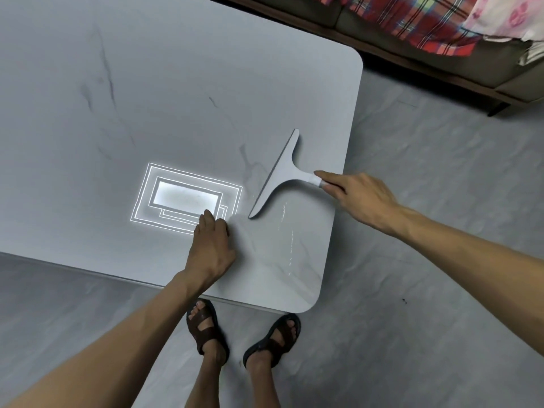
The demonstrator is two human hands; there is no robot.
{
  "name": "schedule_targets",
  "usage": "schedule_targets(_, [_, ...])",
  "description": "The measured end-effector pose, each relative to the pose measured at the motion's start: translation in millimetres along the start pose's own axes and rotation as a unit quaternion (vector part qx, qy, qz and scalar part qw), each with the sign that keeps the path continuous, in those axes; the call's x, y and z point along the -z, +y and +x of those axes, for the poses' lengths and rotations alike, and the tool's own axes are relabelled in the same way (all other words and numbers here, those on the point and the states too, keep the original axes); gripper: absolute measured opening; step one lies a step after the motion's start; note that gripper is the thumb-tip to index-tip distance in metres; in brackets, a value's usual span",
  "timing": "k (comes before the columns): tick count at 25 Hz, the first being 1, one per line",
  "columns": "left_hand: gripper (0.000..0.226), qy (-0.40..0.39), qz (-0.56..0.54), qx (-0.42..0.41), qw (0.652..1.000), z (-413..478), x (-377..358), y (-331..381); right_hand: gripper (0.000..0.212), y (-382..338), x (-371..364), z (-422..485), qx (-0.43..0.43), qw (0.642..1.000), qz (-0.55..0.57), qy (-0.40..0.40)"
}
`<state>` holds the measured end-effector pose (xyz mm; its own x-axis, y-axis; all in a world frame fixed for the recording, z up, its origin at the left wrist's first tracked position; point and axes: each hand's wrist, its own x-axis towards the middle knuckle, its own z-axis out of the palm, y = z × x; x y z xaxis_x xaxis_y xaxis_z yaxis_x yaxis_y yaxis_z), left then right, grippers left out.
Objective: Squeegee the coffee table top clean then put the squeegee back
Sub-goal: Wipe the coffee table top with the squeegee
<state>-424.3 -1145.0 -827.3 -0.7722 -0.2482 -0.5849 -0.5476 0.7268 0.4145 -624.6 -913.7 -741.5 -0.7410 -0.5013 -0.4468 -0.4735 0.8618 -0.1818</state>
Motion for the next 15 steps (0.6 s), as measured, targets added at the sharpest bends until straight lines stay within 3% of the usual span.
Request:
schedule_targets(6, [0.042, -0.024, 0.055, 0.021, 0.998, 2.9, -12.1, 12.0, 0.035, 73.9, 10.5, -26.3, -0.046, 0.998, -0.043, -0.007])
schedule_targets(11, [0.045, -0.046, 0.086, 0.051, 0.994, 2.4, -6.9, 22.5, 0.033, 121.1, 26.0, -43.5, -0.082, 0.996, -0.035, -0.022])
schedule_targets(15, [0.036, -0.012, 0.098, 0.026, 0.995, -2.0, -5.2, 25.2, 0.036, 132.3, 42.3, -50.1, -0.085, 0.995, -0.055, -0.009])
